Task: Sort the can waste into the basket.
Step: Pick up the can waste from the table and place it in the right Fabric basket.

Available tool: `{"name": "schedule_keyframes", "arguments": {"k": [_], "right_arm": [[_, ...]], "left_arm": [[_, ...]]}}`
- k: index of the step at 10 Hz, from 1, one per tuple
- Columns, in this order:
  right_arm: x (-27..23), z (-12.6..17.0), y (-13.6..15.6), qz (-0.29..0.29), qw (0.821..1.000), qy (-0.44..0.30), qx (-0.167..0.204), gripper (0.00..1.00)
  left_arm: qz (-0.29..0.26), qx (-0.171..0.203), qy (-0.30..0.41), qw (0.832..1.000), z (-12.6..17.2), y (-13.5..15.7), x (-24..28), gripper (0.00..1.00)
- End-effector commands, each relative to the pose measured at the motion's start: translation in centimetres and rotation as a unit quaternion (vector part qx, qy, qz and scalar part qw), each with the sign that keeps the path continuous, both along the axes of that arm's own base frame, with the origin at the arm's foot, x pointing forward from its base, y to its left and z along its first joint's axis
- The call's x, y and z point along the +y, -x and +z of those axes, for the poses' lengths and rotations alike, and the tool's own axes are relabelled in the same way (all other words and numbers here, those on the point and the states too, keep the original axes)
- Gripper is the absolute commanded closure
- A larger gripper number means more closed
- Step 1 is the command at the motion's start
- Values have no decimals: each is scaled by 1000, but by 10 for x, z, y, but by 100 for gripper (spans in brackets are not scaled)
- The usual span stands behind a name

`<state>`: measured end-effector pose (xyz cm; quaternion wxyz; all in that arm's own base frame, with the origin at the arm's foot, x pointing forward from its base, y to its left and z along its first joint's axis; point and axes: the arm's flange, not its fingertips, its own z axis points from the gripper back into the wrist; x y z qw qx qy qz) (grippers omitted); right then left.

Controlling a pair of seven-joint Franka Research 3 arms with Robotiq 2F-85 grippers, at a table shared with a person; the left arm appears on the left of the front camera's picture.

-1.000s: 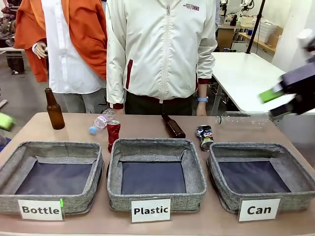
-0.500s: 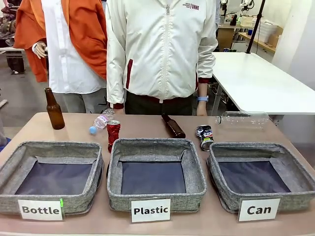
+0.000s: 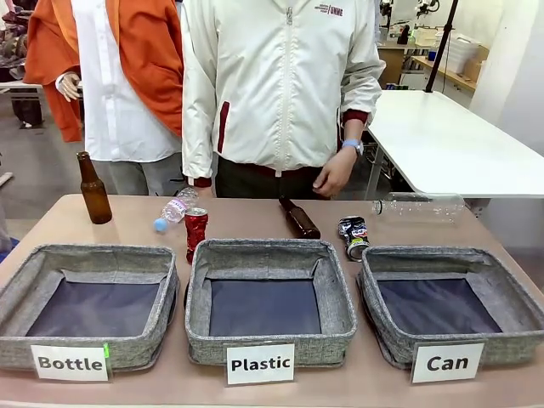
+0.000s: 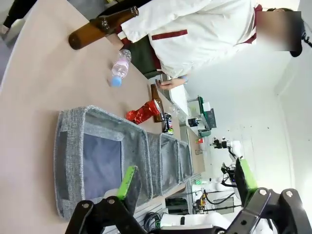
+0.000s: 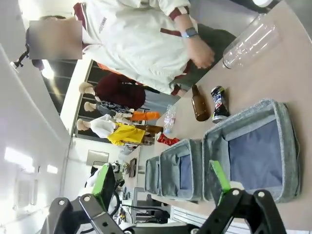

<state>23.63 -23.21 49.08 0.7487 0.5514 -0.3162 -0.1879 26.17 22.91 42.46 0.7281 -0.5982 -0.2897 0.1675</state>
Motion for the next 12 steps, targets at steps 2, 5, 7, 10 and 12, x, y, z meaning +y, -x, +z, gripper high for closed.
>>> {"name": "schedule_keyframes", "arguments": {"k": [2, 5, 7, 10, 12], "right_arm": [[1, 6, 5, 12, 1000, 1, -21, 0], [1, 6, 5, 12, 1000, 1, -21, 0], [1, 6, 5, 12, 1000, 1, -21, 0], [1, 6, 5, 12, 1000, 1, -21, 0], [1, 6, 5, 12, 1000, 1, -21, 0]], "left_arm": [[-8, -12, -1, 1000, 3, 3, 0, 0], [-5, 0, -1, 1000, 3, 3, -2, 0], [-141, -50, -80, 985, 14, -17, -33, 0], [-316, -93, -186, 926, 24, -82, -127, 0], [-345, -157, -253, 890, 18, -111, -188, 0]]}}
